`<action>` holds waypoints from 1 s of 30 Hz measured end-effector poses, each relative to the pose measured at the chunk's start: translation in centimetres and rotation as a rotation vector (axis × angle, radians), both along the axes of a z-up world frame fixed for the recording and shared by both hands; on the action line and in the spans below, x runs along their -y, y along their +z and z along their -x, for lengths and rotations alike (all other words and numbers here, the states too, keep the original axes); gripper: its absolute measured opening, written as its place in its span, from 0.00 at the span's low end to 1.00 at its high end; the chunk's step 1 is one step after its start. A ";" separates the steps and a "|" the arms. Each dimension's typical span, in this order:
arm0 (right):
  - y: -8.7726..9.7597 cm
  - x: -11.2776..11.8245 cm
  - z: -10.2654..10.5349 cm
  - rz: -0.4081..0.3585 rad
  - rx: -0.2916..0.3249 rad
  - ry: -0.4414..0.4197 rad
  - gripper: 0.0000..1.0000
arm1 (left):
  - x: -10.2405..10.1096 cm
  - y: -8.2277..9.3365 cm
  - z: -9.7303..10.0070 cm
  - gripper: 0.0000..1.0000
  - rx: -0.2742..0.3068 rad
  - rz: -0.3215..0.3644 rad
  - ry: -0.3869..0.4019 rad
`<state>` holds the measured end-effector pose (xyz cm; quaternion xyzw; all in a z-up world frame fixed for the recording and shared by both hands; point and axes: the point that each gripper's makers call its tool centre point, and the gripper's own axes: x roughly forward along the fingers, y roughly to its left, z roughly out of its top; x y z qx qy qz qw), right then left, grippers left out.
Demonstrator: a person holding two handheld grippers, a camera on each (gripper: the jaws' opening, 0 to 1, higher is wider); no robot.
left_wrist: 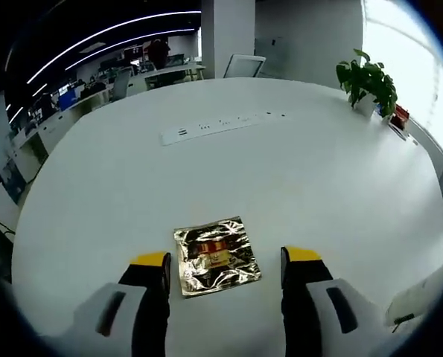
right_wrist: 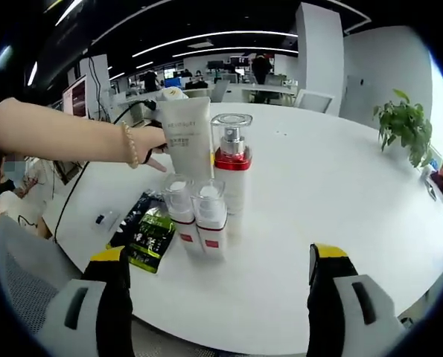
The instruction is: Arrange the skincare products in the storage area until every visible bottle or jar stands upright without overlapping.
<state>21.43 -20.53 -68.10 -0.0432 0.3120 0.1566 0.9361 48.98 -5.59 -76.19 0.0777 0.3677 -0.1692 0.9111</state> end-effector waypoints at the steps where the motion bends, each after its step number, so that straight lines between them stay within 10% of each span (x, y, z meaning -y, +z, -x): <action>1: 0.0 0.0 0.0 -0.002 0.000 -0.001 1.00 | 0.0 0.0 0.1 0.46 0.001 -0.018 -0.015; 30: 0.9 -0.2 -0.3 -0.004 0.054 0.011 1.00 | -2.6 3.1 0.9 0.35 0.076 0.042 -0.013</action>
